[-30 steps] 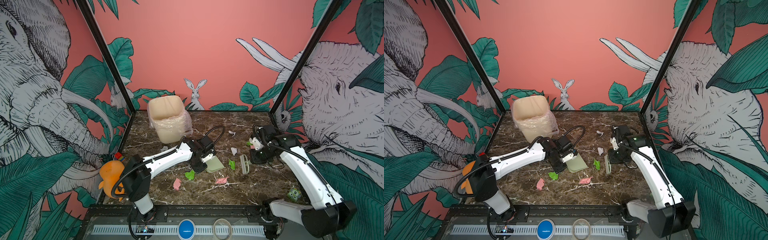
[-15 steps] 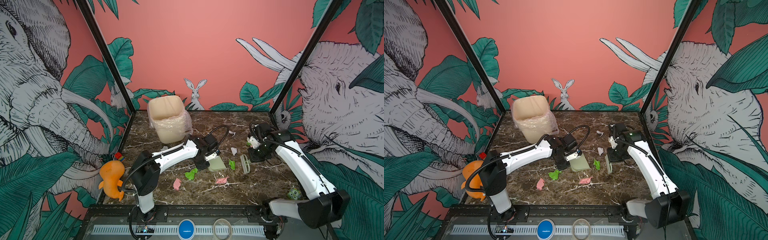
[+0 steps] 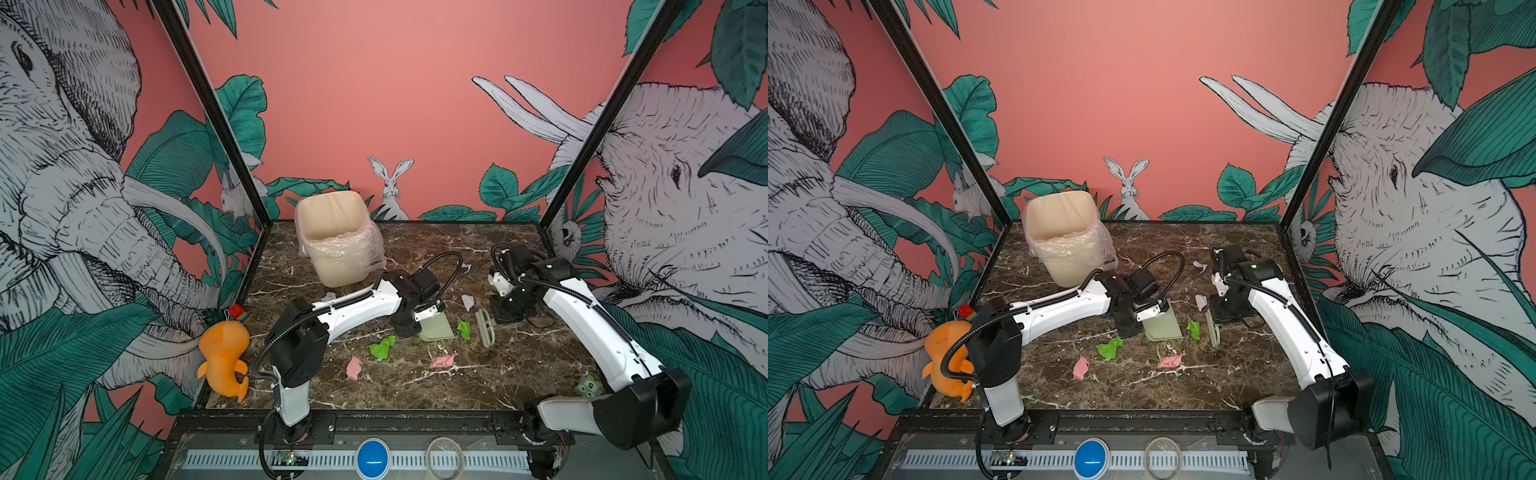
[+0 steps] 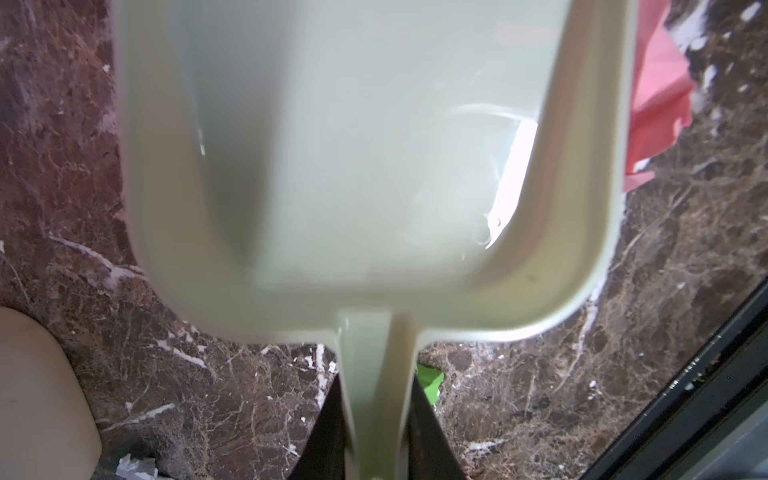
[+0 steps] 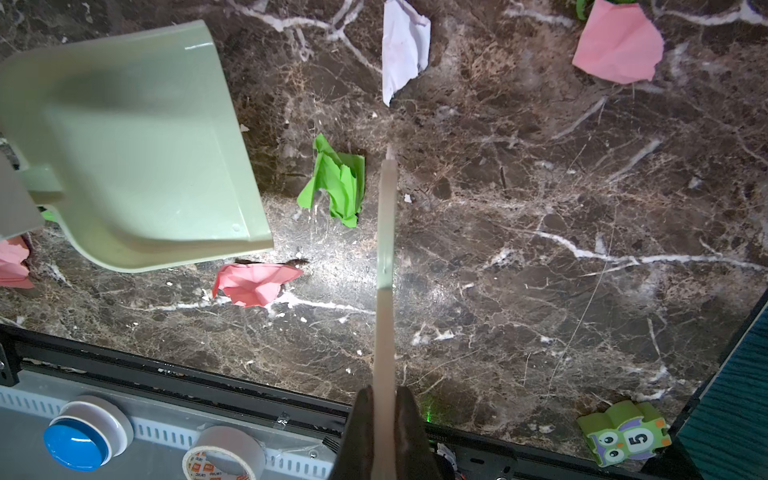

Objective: Sweep away the paper scraps from the table

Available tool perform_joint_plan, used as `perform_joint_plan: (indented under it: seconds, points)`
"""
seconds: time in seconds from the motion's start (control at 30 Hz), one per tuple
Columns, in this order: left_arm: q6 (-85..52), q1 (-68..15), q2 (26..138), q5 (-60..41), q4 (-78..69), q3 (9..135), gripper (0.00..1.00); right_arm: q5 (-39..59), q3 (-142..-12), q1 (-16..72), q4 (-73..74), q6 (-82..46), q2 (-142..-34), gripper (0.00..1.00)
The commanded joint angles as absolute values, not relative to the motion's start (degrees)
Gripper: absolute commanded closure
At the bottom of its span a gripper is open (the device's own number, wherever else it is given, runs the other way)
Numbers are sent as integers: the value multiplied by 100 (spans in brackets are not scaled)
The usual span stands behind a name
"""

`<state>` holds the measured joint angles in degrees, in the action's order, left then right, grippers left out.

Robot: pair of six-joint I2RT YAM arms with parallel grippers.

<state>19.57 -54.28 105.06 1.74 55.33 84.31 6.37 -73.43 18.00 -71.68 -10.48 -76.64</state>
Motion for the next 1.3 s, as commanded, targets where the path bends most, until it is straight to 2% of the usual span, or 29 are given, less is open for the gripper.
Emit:
perform_joint_plan:
  seconds: [0.0,0.63,1.27]
  points:
    - [2183,-5458,10560,123,5543,8580,96,519,-7312,1837,-7164,-1114,-7708,100]
    - [2302,-5467,11144,-387,5933,9114,96,422,-7688,1880,-7294,-863,-8276,100]
    - [2309,-5467,11221,-229,5847,8975,96,545,-7796,1941,-7287,-870,-8507,100]
